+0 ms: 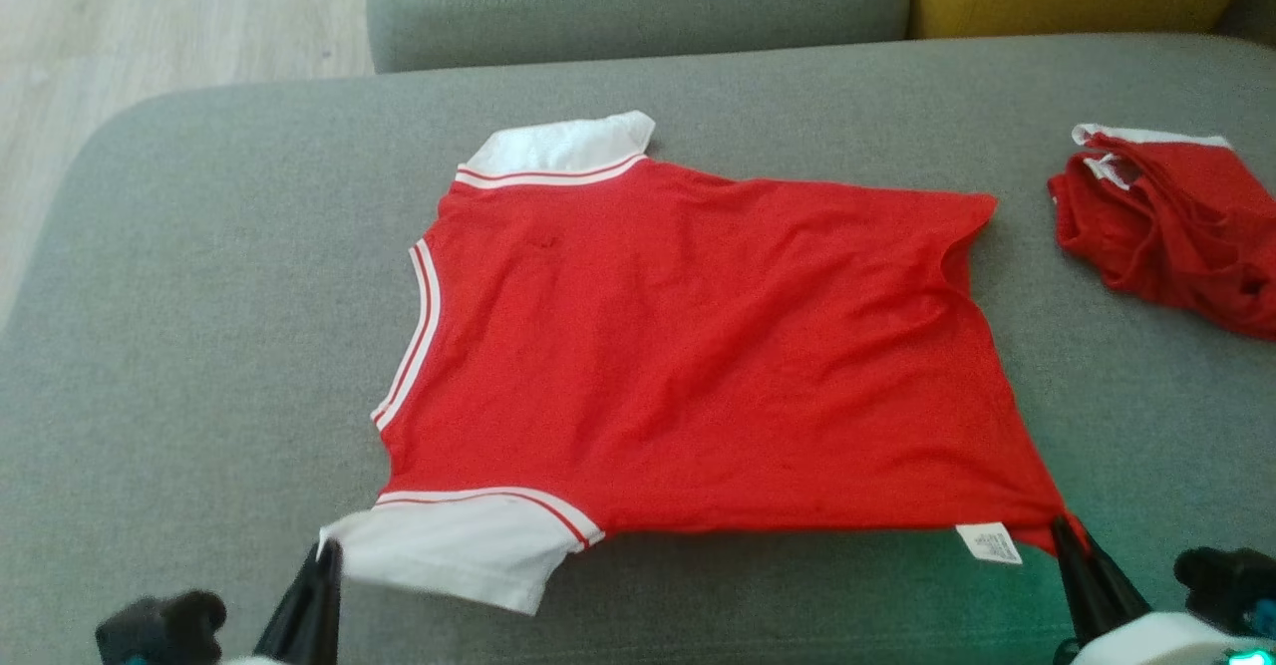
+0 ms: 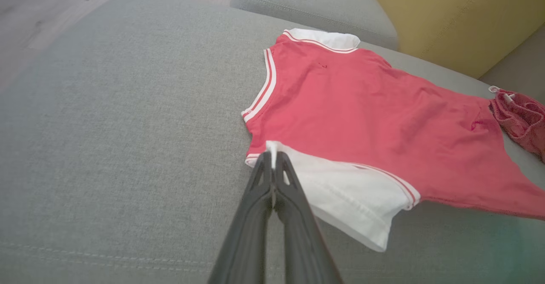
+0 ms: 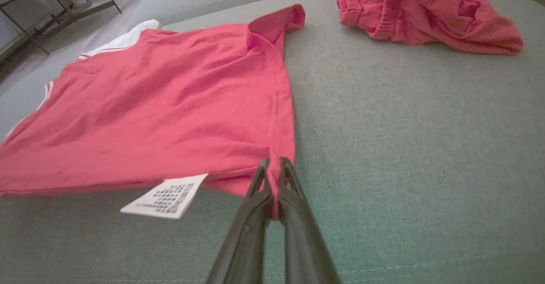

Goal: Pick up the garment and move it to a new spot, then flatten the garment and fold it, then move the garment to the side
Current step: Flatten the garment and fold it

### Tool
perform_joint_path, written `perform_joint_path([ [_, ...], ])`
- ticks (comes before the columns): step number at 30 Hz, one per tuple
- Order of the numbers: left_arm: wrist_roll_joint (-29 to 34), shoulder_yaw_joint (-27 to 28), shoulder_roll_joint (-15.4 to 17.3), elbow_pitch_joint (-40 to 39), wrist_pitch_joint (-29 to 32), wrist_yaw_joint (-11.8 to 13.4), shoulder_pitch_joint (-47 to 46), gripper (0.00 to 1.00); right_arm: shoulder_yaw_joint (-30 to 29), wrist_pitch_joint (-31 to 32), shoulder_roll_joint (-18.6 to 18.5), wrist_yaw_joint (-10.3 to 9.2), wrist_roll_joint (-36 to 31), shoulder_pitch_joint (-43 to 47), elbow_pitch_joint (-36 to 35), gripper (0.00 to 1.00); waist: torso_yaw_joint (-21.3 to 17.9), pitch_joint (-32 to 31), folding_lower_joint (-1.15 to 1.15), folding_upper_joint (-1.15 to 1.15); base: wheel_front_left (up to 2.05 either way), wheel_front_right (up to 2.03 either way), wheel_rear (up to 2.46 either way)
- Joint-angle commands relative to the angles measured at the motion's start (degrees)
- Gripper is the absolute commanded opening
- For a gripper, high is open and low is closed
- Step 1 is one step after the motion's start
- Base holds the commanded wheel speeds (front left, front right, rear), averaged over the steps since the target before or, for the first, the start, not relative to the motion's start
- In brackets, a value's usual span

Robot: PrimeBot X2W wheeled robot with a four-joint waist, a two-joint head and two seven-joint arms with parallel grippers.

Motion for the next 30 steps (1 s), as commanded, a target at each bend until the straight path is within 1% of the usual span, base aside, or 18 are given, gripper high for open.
perform_joint_path([
  [1, -0.4, 2.4, 0.4, -1.7, -0.1, -0.4, -4.5, 0.00, 0.8, 0.3, -0.5, -0.04, -0.3, -2.4, -2.1, 0.00, -0.3, 0.6, 0.01, 0.00, 0.00, 0.00, 0.00],
  [4, -1.2, 2.1, 1.3, -0.1, 0.6, -2.1, -8.6, 0.00, 1.0, 1.9, -1.0, -0.04, 0.7, -5.5, -1.4, 0.00, -0.8, 1.9, 0.01, 0.00, 0.00, 0.00, 0.00],
  [8, -3.0, 1.7, 2.0, 3.3, 1.9, -4.8, -15.8, 0.00, 1.5, 3.3, -2.5, -0.04, 2.3, -10.8, 0.8, 0.00, -1.0, 4.1, 0.01, 0.00, 0.00, 0.00, 0.00],
  [13, -4.6, 2.0, 2.5, 9.1, 2.6, -6.9, -24.5, 0.00, 3.4, 3.7, -4.3, -0.04, 4.3, -16.9, 4.5, 0.00, -1.4, 6.6, 0.01, 0.00, 0.00, 0.00, 0.00],
  [18, -6.0, 2.1, 1.8, 15.5, 1.7, -8.3, -30.1, 0.00, 5.1, 2.0, -5.3, -0.04, 5.3, -21.1, 8.9, 0.00, -1.6, 8.5, 0.01, 0.00, 0.00, 0.00, 0.00],
  [23, -6.9, 3.1, 0.9, 21.6, -1.2, -8.8, -32.8, 0.00, 6.8, -3.3, -6.1, -0.04, 6.1, -25.0, 12.2, 0.00, -1.8, 9.9, 0.01, 0.00, 0.00, 0.00, 0.00],
  [24, -6.9, 3.1, 0.8, 22.6, -1.9, -9.2, -33.1, 0.20, 7.2, -4.5, -6.3, -0.04, 6.1, -25.6, 12.8, 0.00, -1.8, 10.1, 0.01, 0.00, 0.00, 0.00, 0.00],
  [25, -6.9, 3.0, 0.6, 23.4, -2.6, -9.4, -33.3, 0.58, 7.8, -5.6, -6.4, -0.04, 6.2, -26.2, 13.2, 0.05, -1.8, 10.3, 0.01, 0.00, 0.00, 0.00, 0.00],
  [26, -6.8, 3.0, 0.4, 24.1, -3.5, -9.5, -33.6, 1.00, 8.4, -6.8, -6.5, -0.04, 6.5, -26.7, 13.6, 0.51, -1.8, 10.5, 0.01, 0.00, 0.00, 0.00, 0.00],
  [27, -6.7, 3.0, 0.1, 24.6, -4.8, -9.7, -33.8, 1.00, 8.8, -7.9, -6.7, -0.04, 6.5, -27.1, 14.0, 1.00, -1.8, 10.7, 0.01, 0.00, 0.00, 0.00, 0.00],
  [30, -4.7, 2.8, -0.5, 25.3, -9.8, -9.7, -34.0, 1.00, 9.2, -11.1, -6.8, -0.04, 6.5, -27.6, 14.5, 1.00, -1.7, 11.0, 0.01, 0.00, 0.00, 0.00, 0.00],
])
